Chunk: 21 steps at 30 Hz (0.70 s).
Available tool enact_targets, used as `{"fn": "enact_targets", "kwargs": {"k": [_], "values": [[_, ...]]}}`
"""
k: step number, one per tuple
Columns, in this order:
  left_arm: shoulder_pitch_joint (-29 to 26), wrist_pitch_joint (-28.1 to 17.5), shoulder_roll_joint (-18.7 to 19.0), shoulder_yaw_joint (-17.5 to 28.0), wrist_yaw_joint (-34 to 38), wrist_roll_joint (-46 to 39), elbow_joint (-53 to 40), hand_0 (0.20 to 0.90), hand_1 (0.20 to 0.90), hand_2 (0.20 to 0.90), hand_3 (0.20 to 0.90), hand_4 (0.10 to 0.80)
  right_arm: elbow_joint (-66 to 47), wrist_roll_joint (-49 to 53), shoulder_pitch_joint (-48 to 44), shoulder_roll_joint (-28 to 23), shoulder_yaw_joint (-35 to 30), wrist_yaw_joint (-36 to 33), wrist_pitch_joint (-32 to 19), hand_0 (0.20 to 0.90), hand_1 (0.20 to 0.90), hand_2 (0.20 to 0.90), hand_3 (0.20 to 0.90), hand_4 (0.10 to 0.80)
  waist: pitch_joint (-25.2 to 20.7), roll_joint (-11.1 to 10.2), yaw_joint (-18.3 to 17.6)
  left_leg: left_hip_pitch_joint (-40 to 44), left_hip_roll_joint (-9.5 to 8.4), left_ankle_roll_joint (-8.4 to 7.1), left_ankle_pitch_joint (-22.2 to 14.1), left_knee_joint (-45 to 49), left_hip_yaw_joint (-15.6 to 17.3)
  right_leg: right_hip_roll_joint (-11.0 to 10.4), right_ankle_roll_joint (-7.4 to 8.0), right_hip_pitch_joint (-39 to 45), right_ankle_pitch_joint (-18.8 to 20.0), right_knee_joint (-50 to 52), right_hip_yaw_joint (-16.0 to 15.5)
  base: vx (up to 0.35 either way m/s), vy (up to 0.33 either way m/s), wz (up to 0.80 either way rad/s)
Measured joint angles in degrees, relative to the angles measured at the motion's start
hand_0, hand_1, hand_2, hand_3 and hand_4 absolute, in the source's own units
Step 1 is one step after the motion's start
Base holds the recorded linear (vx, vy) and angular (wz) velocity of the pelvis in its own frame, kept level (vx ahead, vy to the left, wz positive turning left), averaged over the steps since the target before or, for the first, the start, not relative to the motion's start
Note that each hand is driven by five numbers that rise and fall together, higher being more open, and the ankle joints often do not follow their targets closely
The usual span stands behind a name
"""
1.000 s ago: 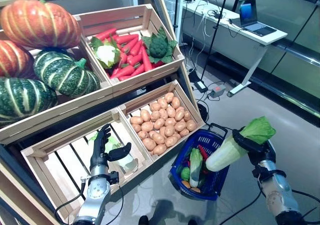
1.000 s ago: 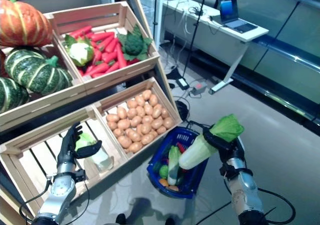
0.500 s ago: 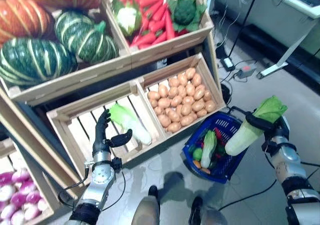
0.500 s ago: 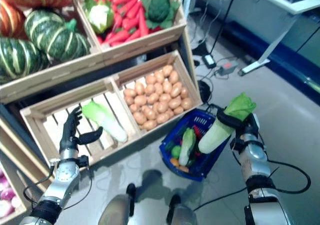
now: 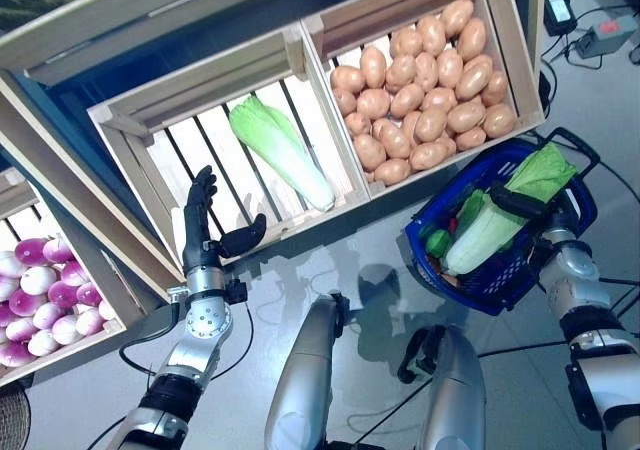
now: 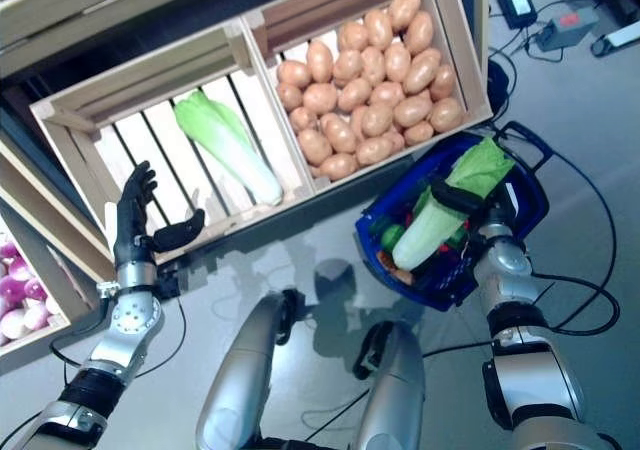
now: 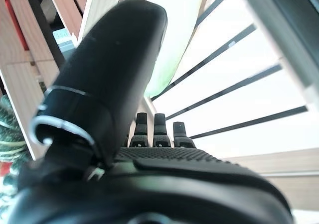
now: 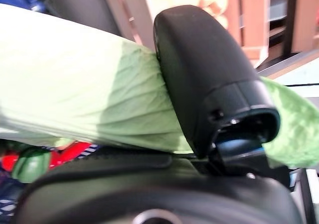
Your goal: Put vegetables into the basket
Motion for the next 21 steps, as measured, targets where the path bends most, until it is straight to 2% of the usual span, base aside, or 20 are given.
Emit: {"fn": "enact_targets", "kwargs": {"k": [3, 4, 9, 12, 21], "values": [[-0.8, -0.8, 0.0, -1.2, 0.1, 0.0, -0.7, 0.900, 0.900, 0.900, 0.900, 0.800, 1.4, 0.3, -0.5, 0.1, 0.1, 0.0, 0.6, 0.300, 0.300, 0.300, 0.300, 0.400, 0.0, 0.0, -0.1, -2.7, 0.00, -0.24, -0.3, 2.3, -0.6, -0.1, -0.55, -2.6, -0.9, 2.8, 0.0, -0.059, -0.003, 0.06], [-1.6, -1.2, 0.0, -1.8, 0.2, 0.0, -0.7, 0.900, 0.900, 0.900, 0.900, 0.800, 2.7, 0.3, -1.4, 0.1, 0.1, -0.2, 0.8, 0.900, 0.900, 0.900, 0.900, 0.800, 0.0, 0.0, -0.1, -4.3, 0.00, -0.30, -0.4, 3.8, -0.7, -0.3, -1.02, -4.4, -1.4, 4.6, 0.3, 0.000, 0.000, 0.00], [-3.3, -1.5, 0.0, -2.7, 0.4, -0.2, -0.7, 0.900, 0.900, 0.900, 0.900, 0.800, 3.7, 2.0, -4.3, 0.2, -0.1, -5.5, 0.6, 0.900, 0.900, 0.900, 0.900, 0.800, 0.0, 0.1, -0.4, -8.2, 0.04, -0.58, -0.6, 6.7, -1.5, -0.2, -1.48, -8.5, -2.4, 8.3, 0.6, -0.026, 0.000, 0.01], [-3.5, -1.5, 0.0, -3.1, 0.5, -0.5, -0.7, 0.900, 0.900, 0.900, 0.900, 0.800, 3.7, 1.9, -4.4, 0.3, 0.0, -6.4, 0.6, 0.900, 0.900, 0.900, 0.900, 0.800, 0.0, 0.1, -0.4, -9.6, 0.01, -0.67, -0.7, 7.7, -2.1, -0.1, -2.13, -9.9, -2.9, 9.7, 0.5, 0.015, 0.002, 0.03], [-3.0, -1.5, 0.0, -3.5, -0.3, -2.3, -1.0, 0.900, 0.900, 0.900, 0.900, 0.800, 3.7, 1.9, -4.4, 0.3, -0.7, -10.3, 0.6, 0.900, 0.900, 0.900, 0.900, 0.800, 0.0, 0.0, -0.1, -9.0, 0.14, -0.92, -1.1, 8.3, -2.2, -0.1, -2.63, -9.1, -3.4, 10.2, 0.3, 0.043, -0.004, 0.00]]}}
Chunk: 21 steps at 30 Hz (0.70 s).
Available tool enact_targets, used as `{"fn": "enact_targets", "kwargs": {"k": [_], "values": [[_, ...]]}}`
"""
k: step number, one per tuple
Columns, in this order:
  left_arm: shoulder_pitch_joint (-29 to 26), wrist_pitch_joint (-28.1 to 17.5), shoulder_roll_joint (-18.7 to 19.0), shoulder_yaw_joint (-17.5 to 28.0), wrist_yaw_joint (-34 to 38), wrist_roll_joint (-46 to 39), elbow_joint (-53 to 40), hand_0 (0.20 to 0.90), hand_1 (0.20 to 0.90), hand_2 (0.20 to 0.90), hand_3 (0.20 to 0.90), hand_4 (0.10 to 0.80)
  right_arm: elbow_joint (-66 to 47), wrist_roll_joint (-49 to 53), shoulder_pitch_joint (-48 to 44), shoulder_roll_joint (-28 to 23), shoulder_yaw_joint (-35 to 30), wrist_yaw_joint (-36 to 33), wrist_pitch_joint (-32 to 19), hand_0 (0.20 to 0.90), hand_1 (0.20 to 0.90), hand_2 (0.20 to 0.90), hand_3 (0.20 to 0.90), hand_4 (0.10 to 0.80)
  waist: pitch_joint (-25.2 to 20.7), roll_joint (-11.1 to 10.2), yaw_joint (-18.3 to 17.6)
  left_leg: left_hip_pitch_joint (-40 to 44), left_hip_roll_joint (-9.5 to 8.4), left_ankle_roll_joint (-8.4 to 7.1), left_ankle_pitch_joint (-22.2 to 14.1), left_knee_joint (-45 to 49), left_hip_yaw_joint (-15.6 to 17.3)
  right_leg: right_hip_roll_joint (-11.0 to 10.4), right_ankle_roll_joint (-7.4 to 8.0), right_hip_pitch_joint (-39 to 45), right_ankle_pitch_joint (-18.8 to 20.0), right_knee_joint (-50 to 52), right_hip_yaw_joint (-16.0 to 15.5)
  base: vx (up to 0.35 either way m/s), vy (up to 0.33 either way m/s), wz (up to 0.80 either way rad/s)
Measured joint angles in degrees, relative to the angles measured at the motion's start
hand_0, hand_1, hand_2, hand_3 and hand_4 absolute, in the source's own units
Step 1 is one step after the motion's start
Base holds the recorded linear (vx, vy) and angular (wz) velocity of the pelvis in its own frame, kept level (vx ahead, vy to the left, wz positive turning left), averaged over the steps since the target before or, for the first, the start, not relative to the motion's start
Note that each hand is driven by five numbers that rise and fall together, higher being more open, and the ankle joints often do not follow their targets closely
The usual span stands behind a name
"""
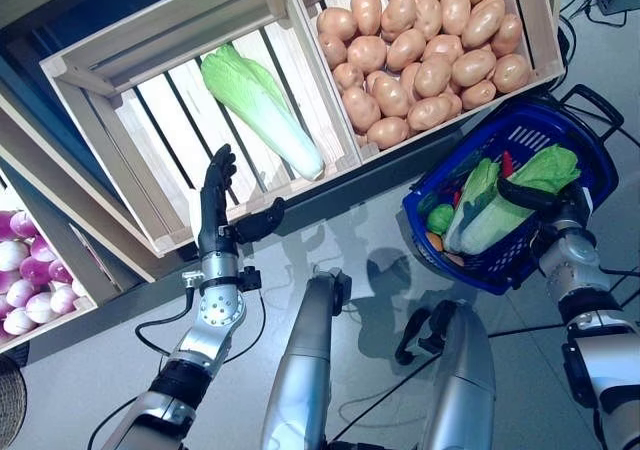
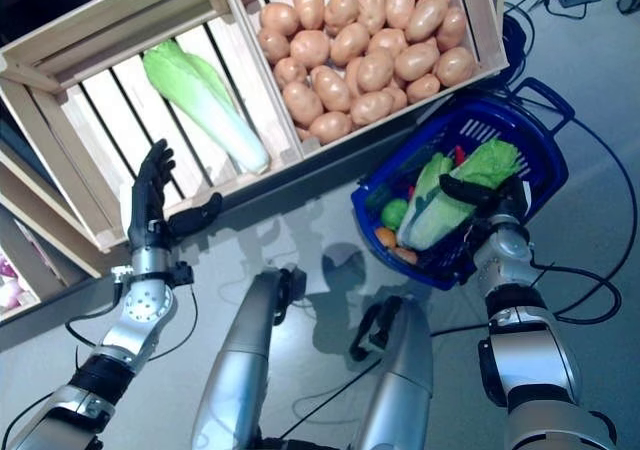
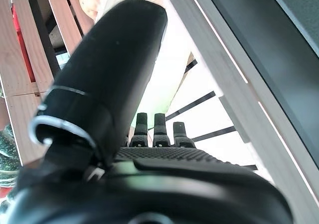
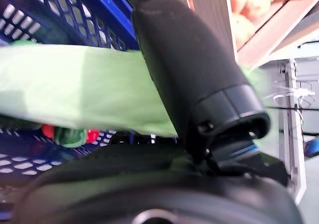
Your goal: Put vegetables into the basket
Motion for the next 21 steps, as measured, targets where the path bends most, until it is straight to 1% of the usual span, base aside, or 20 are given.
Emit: {"fn": "enact_targets", "kwargs": {"k": [4, 7, 9, 12, 15, 16, 18, 19, 20, 21], "values": [[0.5, 0.0, 0.0, -0.1, -0.2, 0.0, -0.2, 0.900, 0.900, 0.900, 0.900, 0.800, -0.2, 0.1, 0.0, 0.0, -0.5, -1.5, -0.4, 0.900, 0.900, 0.900, 0.900, 0.800, 0.0, 0.0, 0.0, 2.2, 0.17, -0.12, -0.1, -0.6, -0.1, 0.2, 0.09, 2.3, 0.0, -1.0, -0.3, 0.064, -0.004, 0.00], [1.0, 0.0, 0.0, -0.1, -0.6, 0.0, -0.3, 0.900, 0.900, 0.900, 0.900, 0.800, -1.3, 0.1, 0.9, 0.1, -0.5, -1.5, -0.8, 0.900, 0.900, 0.900, 0.900, 0.800, 0.0, 0.0, 0.0, 5.2, 0.56, -0.16, -0.1, -2.8, -0.2, 0.8, 0.43, 5.4, 0.1, -3.4, -0.5, 0.051, 0.008, -0.01], [1.4, 0.0, 0.0, -0.1, -0.6, 0.0, -0.4, 0.900, 0.900, 0.900, 0.900, 0.800, -3.1, 0.1, 1.6, 0.2, -0.5, -1.5, -1.5, 0.900, 0.900, 0.900, 0.900, 0.800, 0.0, -0.1, 0.1, 8.0, 0.86, -0.23, 0.0, -5.4, -0.1, 1.5, 0.90, 8.1, 0.7, -6.2, -0.9, 0.059, 0.015, -0.05], [2.2, 0.0, 0.1, 0.0, -0.5, 0.1, -1.3, 0.900, 0.900, 0.900, 0.900, 0.800, -7.4, -0.1, 3.2, 0.3, -0.6, -1.6, -3.1, 0.900, 0.900, 0.900, 0.900, 0.800, -0.1, -0.1, 0.0, 11.6, 0.98, -0.42, 0.4, -8.8, 0.2, 1.9, 0.98, 11.4, 1.6, -9.6, -1.2, 0.057, 0.034, -0.06], [2.3, 0.0, 0.2, 0.2, 0.8, 1.3, -1.9, 0.900, 0.900, 0.900, 0.900, 0.800, -10.9, -1.0, 4.1, 0.4, -0.6, -4.1, -3.8, 0.900, 0.900, 0.900, 0.900, 0.800, -0.1, -0.2, -0.1, 14.9, 1.12, -0.50, 0.4, -11.3, 0.5, 2.4, 1.64, 14.8, 2.0, -12.4, -1.4, 0.090, 0.033, -0.04], [2.3, 0.2, 0.4, 0.5, 2.0, 3.4, -2.2, 0.900, 0.900, 0.900, 0.900, 0.800, -12.6, -2.2, 4.7, 0.4, -0.6, -5.0, -4.2, 0.900, 0.900, 0.900, 0.900, 0.800, -0.1, -0.2, -0.2, 15.9, 1.13, -0.40, 0.3, -12.0, 0.6, 2.7, 1.83, 15.8, 2.1, -13.3, -1.4, 0.067, 0.035, -0.04], [2.2, 1.3, 1.5, 1.4, 4.3, 8.5, -3.0, 0.900, 0.900, 0.900, 0.900, 0.800, -16.1, -2.3, 5.8, 0.7, -0.5, -6.0, -5.2, 0.900, 0.900, 0.900, 0.900, 0.800, -0.1, -0.3, -0.2, 17.2, 1.18, -0.31, 0.2, -12.6, 0.8, 2.9, 2.07, 17.1, 2.3, -14.3, -1.3, 0.032, 0.047, -0.06], [1.8, 2.0, 2.7, 1.6, 5.2, 10.5, -3.1, 0.900, 0.900, 0.900, 0.900, 0.800, -17.8, -2.3, 6.1, 0.9, -0.6, -6.3, -5.6, 0.900, 0.900, 0.900, 0.900, 0.800, -0.2, -0.4, -0.4, 17.6, 1.29, -0.32, 0.2, -12.6, 1.1, 2.9, 2.25, 17.4, 2.4, -14.4, -1.2, 0.004, 0.062, -0.05], [1.4, 3.3, 4.5, 2.0, 6.1, 12.2, -3.0, 0.900, 0.900, 0.900, 0.900, 0.800, -20.4, -2.4, 6.5, 1.3, -0.5, -6.4, -5.7, 0.900, 0.900, 0.900, 0.900, 0.800, -0.2, -0.5, -0.8, 18.2, 1.71, 0.00, -0.5, -12.8, 1.6, 3.0, 2.14, 17.9, 2.2, -14.8, -1.1, 0.053, 0.064, -0.09], [1.4, 4.2, 6.2, 2.8, 7.3, 13.8, -2.6, 0.900, 0.900, 0.900, 0.900, 0.800, -23.3, -2.4, 6.9, 2.4, -0.5, -6.4, -5.9, 0.900, 0.900, 0.900, 0.900, 0.800, -0.2, -0.6, -1.7, 18.5, 2.12, -0.28, -0.3, -12.7, 1.9, 3.3, 2.47, 18.3, 2.5, -15.1, -0.9, 0.003, 0.070, -0.09]]}}
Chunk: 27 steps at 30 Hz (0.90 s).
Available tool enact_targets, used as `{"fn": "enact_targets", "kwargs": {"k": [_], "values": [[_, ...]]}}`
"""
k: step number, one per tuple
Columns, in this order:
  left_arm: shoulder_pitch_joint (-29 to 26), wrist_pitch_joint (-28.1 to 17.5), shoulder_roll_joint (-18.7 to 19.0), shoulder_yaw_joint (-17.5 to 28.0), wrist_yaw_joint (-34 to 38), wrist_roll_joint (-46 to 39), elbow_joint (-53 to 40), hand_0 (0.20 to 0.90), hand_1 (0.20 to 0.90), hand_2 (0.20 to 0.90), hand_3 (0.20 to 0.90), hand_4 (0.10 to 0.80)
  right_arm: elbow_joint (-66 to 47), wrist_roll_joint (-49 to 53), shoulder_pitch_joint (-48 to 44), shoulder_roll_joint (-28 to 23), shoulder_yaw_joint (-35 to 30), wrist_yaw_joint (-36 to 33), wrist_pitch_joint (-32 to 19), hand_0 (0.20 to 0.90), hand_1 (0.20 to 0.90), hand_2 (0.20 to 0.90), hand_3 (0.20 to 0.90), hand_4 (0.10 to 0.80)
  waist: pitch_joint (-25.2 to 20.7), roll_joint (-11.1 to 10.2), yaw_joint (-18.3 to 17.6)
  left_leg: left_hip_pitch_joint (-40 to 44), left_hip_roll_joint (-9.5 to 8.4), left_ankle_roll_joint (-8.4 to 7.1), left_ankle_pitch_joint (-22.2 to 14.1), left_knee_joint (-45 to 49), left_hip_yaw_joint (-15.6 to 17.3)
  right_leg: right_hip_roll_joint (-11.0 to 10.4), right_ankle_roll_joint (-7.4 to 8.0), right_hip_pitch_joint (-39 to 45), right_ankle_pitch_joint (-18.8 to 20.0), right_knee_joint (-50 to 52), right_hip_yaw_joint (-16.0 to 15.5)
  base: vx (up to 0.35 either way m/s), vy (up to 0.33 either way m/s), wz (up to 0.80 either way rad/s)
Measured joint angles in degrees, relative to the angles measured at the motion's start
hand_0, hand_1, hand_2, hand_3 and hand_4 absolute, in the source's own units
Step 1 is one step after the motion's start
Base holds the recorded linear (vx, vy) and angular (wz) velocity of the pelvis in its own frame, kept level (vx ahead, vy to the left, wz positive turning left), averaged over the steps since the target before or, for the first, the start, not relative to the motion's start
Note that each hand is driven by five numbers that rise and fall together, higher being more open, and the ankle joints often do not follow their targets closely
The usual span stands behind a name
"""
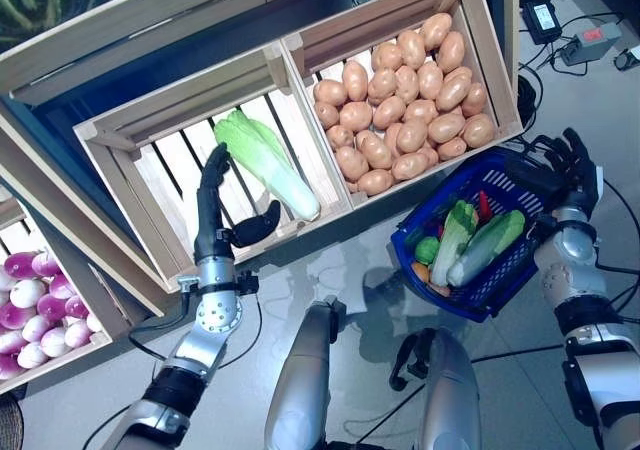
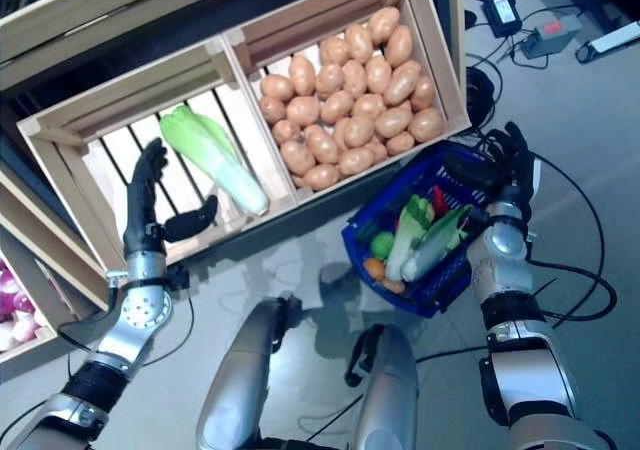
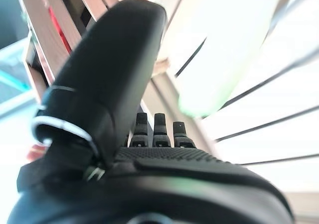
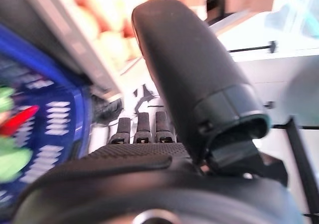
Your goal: Put vegetables into the basket
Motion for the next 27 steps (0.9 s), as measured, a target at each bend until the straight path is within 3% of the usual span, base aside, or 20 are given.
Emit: {"fn": "enact_targets", "kwargs": {"k": [5, 12, 18, 24, 27], "values": [[-2.0, 5.5, 5.4, 3.7, 5.7, 11.2, 4.2, 0.900, 0.900, 0.900, 0.900, 0.800, -14.9, 0.0, 7.4, 4.3, 0.7, 3.0, -1.9, 0.900, 0.900, 0.900, 0.900, 0.800, -0.2, -0.9, -2.0, 1.4, 0.52, 0.32, -0.7, -0.2, 1.6, 0.5, 0.24, 0.6, 0.1, -0.7, 1.5, 0.028, 0.078, -0.12], [-3.3, 12.8, 14.5, 1.6, 7.0, 25.8, 13.8, 0.900, 0.900, 0.900, 0.900, 0.800, -19.8, 0.0, 13.5, 6.7, 2.7, 9.8, -1.9, 0.900, 0.900, 0.900, 0.900, 0.800, -0.4, -2.6, -5.5, 0.6, 0.99, 0.73, -1.0, 0.9, 4.5, 0.9, 0.47, -2.6, 0.2, 1.4, 5.3, 0.003, 0.094, -0.16], [-4.6, 15.6, 14.8, -2.7, 3.6, 30.4, 19.0, 0.900, 0.900, 0.900, 0.900, 0.800, -19.2, 0.2, 14.6, 6.3, 3.4, 12.2, -1.8, 0.900, 0.900, 0.900, 0.900, 0.800, -0.3, -2.6, -7.8, -2.1, 1.98, 0.41, -1.5, 2.9, 5.3, 1.5, 0.32, -6.4, 0.2, 3.6, 6.5, -0.027, 0.058, -0.12], [-9.5, 15.6, 14.8, -9.9, 0.0, 34.7, 23.2, 0.900, 0.900, 0.900, 0.900, 0.800, -17.8, 3.2, 14.6, 4.6, 3.4, 16.4, -1.2, 0.900, 0.900, 0.900, 0.900, 0.800, -0.2, -2.5, -8.3, -4.5, 2.89, -0.06, -1.5, 4.5, 5.4, 2.3, -0.82, -9.6, -0.5, 6.1, 7.2, -0.020, 0.028, -0.07], [-11.0, 15.5, 14.8, -10.7, -1.5, 34.4, 24.1, 0.900, 0.900, 0.900, 0.900, 0.800, -17.5, 3.1, 14.6, 4.5, 3.8, 16.4, -0.9, 0.900, 0.900, 0.900, 0.900, 0.800, -0.1, -2.4, -9.2, -5.4, 2.96, -0.32, -1.4, 4.8, 5.3, 2.5, -1.00, -10.8, -0.6, 6.8, 7.2, 0.001, 0.014, -0.01]]}}
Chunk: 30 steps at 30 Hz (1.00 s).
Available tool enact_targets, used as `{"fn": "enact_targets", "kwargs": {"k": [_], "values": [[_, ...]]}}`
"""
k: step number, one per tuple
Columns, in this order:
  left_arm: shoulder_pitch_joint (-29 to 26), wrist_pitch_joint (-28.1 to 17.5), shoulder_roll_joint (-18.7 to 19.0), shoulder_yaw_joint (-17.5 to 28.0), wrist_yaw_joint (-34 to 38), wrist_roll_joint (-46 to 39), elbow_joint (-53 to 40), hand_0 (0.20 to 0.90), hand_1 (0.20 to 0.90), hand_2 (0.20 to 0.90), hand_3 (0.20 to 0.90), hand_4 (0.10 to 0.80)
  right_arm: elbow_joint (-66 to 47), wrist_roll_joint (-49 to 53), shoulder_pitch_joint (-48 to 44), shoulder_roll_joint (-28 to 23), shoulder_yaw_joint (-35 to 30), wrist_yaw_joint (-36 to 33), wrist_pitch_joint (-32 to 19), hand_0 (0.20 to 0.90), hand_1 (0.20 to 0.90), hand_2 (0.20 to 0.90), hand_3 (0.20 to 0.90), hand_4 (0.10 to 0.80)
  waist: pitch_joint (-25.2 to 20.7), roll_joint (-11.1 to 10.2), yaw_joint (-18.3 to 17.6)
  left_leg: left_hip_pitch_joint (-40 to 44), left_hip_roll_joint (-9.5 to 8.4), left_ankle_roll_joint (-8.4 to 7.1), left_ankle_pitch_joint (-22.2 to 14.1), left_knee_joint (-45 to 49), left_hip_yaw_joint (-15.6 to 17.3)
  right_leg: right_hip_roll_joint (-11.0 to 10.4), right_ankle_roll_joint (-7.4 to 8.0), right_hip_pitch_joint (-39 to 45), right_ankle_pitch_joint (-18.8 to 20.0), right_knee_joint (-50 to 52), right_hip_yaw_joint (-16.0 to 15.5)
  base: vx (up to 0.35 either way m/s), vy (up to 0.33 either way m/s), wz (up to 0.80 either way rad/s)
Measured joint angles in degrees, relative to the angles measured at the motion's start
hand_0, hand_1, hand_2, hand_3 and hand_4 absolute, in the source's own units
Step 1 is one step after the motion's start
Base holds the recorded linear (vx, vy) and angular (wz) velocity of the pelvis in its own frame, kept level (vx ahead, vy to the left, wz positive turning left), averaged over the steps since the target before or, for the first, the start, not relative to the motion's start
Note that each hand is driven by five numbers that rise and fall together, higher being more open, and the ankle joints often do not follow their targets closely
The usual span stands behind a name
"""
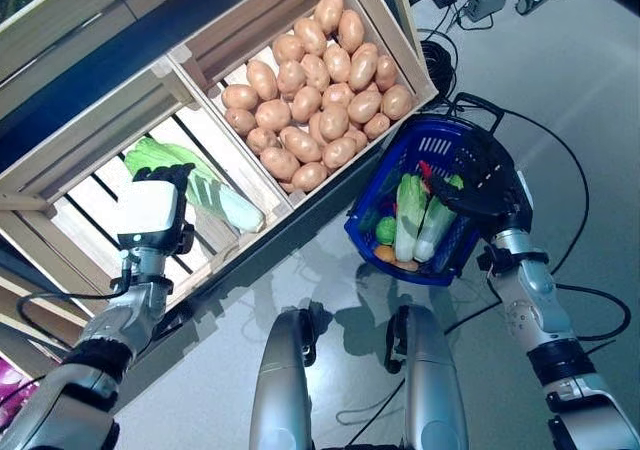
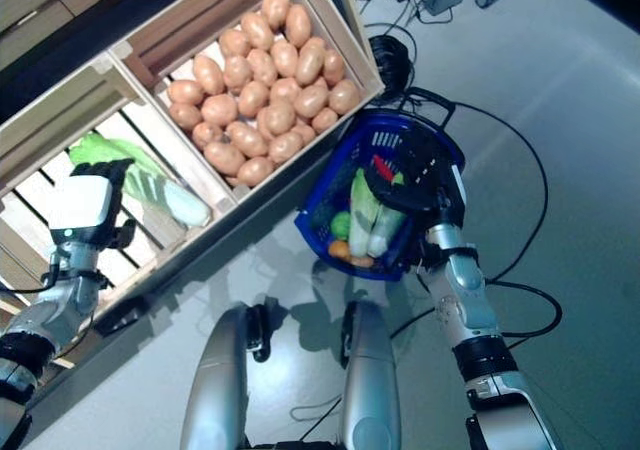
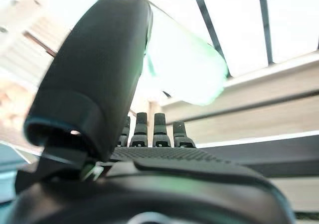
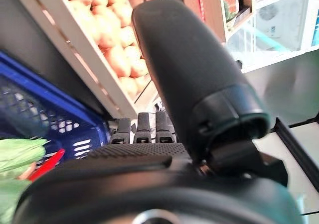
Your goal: Put vegetables into the basket
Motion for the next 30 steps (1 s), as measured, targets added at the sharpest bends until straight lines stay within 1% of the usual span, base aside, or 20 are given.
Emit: {"fn": "enact_targets", "kwargs": {"k": [3, 6, 11, 13, 17, 20, 25, 30], "values": [[-1.9, -0.1, 0.0, -0.3, 0.0, 2.0, 1.6, 0.900, 0.900, 0.900, 0.900, 0.800, 0.6, -0.1, 0.0, -0.5, 0.0, 0.0, 0.0, 0.900, 0.900, 0.900, 0.900, 0.800, 0.2, 0.2, -0.6, -1.4, 0.43, -0.10, 0.0, 0.5, -0.1, 0.6, 0.00, -1.7, 0.1, 0.6, 0.3, -0.005, 0.056, -0.06], [-3.3, -0.4, 0.0, -1.9, 2.5, 3.1, 1.6, 0.900, 0.900, 0.900, 0.900, 0.800, 0.6, -0.6, 0.0, -1.0, 0.4, -0.1, 0.0, 0.900, 0.900, 0.900, 0.900, 0.800, 0.3, 0.4, -0.6, -2.8, 1.07, -0.53, -0.2, 1.0, -0.2, 1.3, -0.26, -3.0, 0.3, 0.7, 0.2, -0.011, 0.035, -0.09], [-6.8, -1.4, 0.0, -3.5, 5.6, 4.5, 1.8, 0.900, 0.900, 0.900, 0.900, 0.800, 0.6, -0.6, -0.3, -1.5, 1.5, -0.3, 0.0, 0.900, 0.900, 0.900, 0.900, 0.800, 0.3, 0.4, -0.6, -5.3, 1.04, -0.70, -0.2, 1.9, -0.7, 1.4, -0.31, -5.4, 0.3, 1.7, 0.2, -0.041, 0.011, 0.01], [-8.4, -1.6, 0.0, -4.5, 5.8, 5.0, 2.0, 0.900, 0.900, 0.900, 0.900, 0.800, 0.6, -0.6, -0.6, -1.5, 1.9, -0.3, 0.0, 0.900, 0.900, 0.900, 0.900, 0.800, 0.3, 0.4, -0.4, -6.3, 1.04, -0.71, -0.2, 2.2, -0.8, 1.5, -0.34, -6.4, 0.3, 2.0, 0.2, -0.033, 0.009, 0.01], [-9.6, -2.3, 0.1, -5.1, 6.0, 5.1, 2.8, 0.900, 0.900, 0.900, 0.900, 0.800, 0.5, -0.6, -1.1, -2.1, 3.3, -0.3, 0.0, 0.900, 0.900, 0.900, 0.900, 0.800, 0.3, 0.5, -0.2, -7.9, 1.05, -0.75, -0.2, 2.7, -1.0, 1.5, -0.37, -7.8, 0.3, 2.4, 0.2, -0.034, 0.020, 0.02], [-10.9, -2.7, 0.1, -5.7, 6.9, 5.0, 2.8, 0.900, 0.900, 0.900, 0.900, 0.800, 0.5, -0.4, -1.2, -2.2, 3.4, -0.3, 0.0, 0.900, 0.900, 0.900, 0.900, 0.800, 0.3, 0.5, 0.1, -9.4, 1.00, -1.06, 0.0, 3.1, -1.1, 1.4, -0.39, -9.3, 0.3, 2.8, 0.2, -0.022, 0.021, 0.02], [-12.2, -2.9, 1.6, -6.7, 7.5, 4.9, 1.3, 0.900, 0.900, 0.900, 0.900, 0.800, 0.4, 2.1, -1.3, -2.4, 3.4, -0.3, 0.0, 0.900, 0.900, 0.900, 0.900, 0.800, 0.3, 0.5, 1.4, -11.9, 0.96, -1.32, 0.2, 3.6, -1.4, 1.4, -0.49, -11.7, 0.4, 3.3, 0.1, -0.046, 0.025, 0.01], [-13.0, -3.3, 1.9, -6.8, 8.2, 4.8, 0.2, 0.900, 0.900, 0.900, 0.900, 0.800, 0.3, 3.9, -1.6, -2.4, 3.4, -0.3, 0.0, 0.900, 0.900, 0.900, 0.900, 0.800, 0.4, 0.5, 1.9, -13.9, 0.91, -1.38, 0.2, 4.3, -2.5, 1.4, -0.55, -12.7, 0.4, 3.5, -1.0, -0.031, 0.012, 0.06]]}}
